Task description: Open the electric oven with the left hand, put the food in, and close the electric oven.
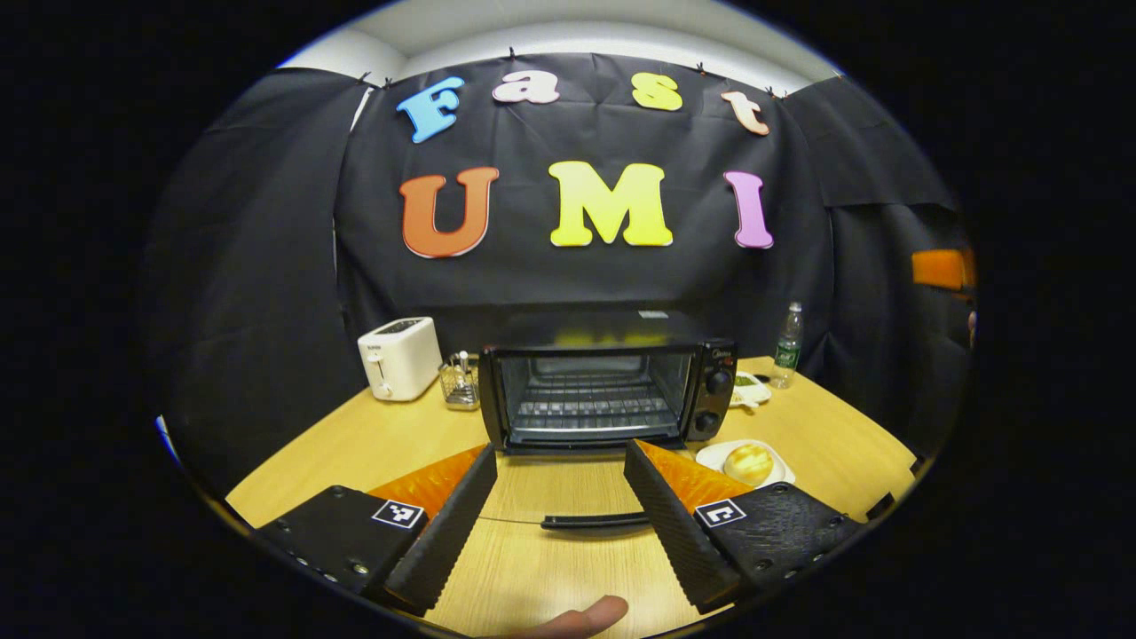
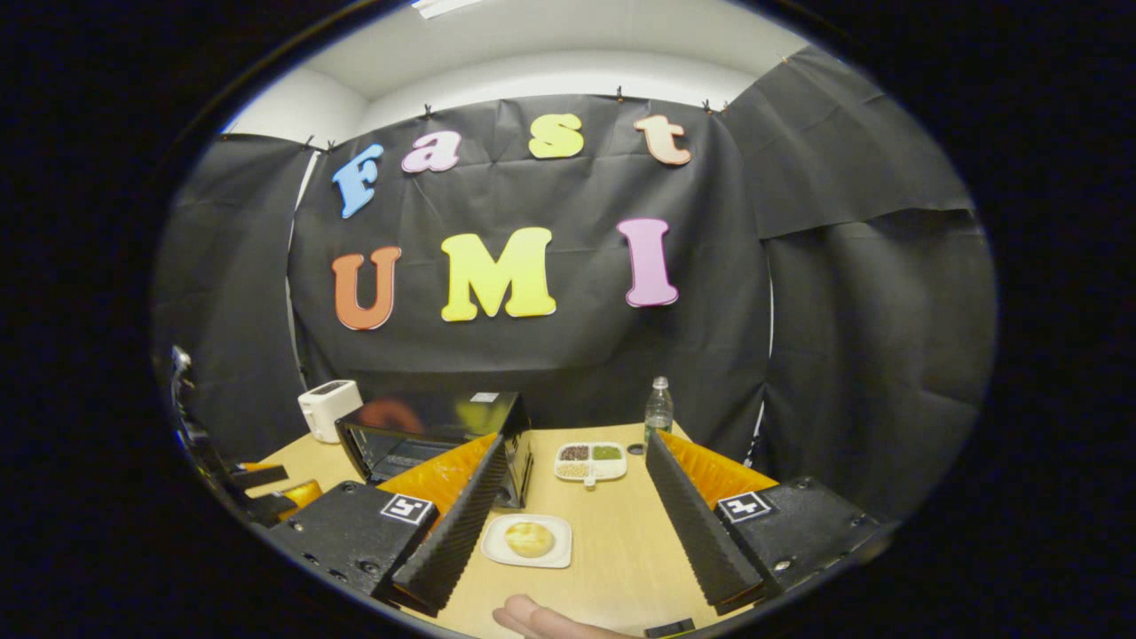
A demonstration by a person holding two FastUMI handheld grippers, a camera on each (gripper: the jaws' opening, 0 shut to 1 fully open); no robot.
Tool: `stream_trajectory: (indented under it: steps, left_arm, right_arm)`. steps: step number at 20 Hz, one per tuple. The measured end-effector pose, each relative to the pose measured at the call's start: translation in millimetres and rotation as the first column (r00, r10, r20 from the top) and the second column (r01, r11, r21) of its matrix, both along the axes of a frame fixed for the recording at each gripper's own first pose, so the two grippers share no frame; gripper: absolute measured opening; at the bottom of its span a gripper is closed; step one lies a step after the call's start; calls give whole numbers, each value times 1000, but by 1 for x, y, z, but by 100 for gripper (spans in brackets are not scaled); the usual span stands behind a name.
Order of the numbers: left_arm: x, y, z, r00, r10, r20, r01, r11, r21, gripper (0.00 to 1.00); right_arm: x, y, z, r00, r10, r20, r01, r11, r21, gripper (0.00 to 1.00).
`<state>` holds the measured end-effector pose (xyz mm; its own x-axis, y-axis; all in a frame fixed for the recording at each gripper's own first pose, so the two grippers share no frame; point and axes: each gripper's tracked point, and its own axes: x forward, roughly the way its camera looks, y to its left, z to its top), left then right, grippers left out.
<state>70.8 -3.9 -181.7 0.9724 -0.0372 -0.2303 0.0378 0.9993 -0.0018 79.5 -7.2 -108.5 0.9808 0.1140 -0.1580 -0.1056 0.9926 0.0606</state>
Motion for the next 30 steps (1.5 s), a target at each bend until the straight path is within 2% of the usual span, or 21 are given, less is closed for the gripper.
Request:
stream_trajectory:
  steps: [2,3,5,6,10,12,14,16,20,26,27,30]
  left_arm:
    - [-9,10,36,998,17,59,-17,1000,1,95]
    - [-12,12,54,996,22,88,-21,1000,-5,95]
    - [-19,16,86,990,26,140,-20,999,-40,95]
    - [-22,17,98,988,23,151,-17,999,-46,95]
    - [-36,34,132,976,71,208,-68,997,-23,95]
    - [-43,30,143,974,60,220,-57,998,-20,95]
    - [-47,28,153,972,45,229,-44,999,-8,95]
    - [-51,29,158,968,40,248,-43,999,7,95]
    - [-58,23,159,965,42,260,-42,999,-8,95]
    - [-63,19,152,968,34,247,-38,999,11,95]
    - [-63,18,149,969,34,245,-38,999,11,95]
    - [-59,20,139,975,37,219,-42,999,20,95]
  right_arm:
    - [10,3,-14,1000,10,-23,-10,1000,0,96]
    - [16,5,-20,999,15,-31,-15,1000,-5,100]
    - [27,7,-36,999,13,-51,-14,1000,-22,100]
    - [32,8,-47,998,11,-61,-13,999,-33,96]
    - [51,24,-106,991,27,-132,-34,998,-58,96]
    - [62,36,-139,981,42,-190,-54,997,-55,100]
    - [72,49,-169,972,67,-227,-82,995,-56,96]
    - [82,58,-194,961,80,-264,-95,995,-43,97]
    - [95,91,-230,934,165,-317,-163,986,36,100]
    - [113,94,-281,894,141,-424,-151,988,9,100]
    - [114,95,-284,888,140,-438,-149,989,14,96]
    - [111,93,-287,886,137,-443,-138,990,31,93]
